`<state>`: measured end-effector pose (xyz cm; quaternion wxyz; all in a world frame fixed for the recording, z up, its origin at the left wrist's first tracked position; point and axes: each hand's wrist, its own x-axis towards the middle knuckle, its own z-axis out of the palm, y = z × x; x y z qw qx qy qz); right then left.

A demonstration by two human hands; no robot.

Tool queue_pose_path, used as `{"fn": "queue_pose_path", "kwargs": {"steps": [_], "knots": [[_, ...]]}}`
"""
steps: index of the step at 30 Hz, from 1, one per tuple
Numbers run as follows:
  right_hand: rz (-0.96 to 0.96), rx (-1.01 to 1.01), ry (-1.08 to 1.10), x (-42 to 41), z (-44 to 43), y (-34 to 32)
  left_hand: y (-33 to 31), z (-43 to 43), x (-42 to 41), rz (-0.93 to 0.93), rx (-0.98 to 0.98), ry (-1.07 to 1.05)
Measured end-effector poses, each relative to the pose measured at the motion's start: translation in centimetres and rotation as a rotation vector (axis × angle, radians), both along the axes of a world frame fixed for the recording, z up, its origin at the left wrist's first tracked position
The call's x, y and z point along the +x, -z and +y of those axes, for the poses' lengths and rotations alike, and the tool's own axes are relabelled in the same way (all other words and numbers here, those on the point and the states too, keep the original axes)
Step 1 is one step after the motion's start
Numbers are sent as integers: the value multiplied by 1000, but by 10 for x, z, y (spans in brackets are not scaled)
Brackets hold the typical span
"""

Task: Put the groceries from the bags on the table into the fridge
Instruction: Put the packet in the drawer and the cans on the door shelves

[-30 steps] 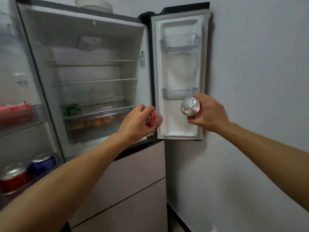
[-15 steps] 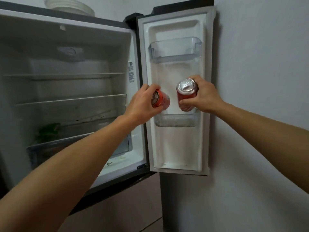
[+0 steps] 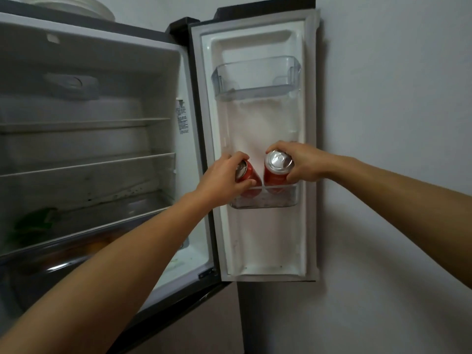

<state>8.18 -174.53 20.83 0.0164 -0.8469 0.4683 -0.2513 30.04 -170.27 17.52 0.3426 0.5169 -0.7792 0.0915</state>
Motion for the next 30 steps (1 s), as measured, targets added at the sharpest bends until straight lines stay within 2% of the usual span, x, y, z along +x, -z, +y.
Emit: {"fn": "queue_pose_path", "kwargs": {"steps": [6,11,16,22,24,28,30], "knots": [[44,112,-51,2,16,-10,-2,0,4,19,33,103],[-154,257,-108,1,22,-7,1,-1,4,14,47,136],[-38,37,-3,5,19,3,13,-8,3,20,7,143],[8,-20,33,7,26,10,19,-6,4,3,17,128],[-37,-40,50,5,27,15,25,-1,6,28,-23,108],[-142,-352,64,10,34,19,32,17,22,95,-163,-65],[-162,-480,9,23,43,17,38,30,35,81,-164,-184]]}}
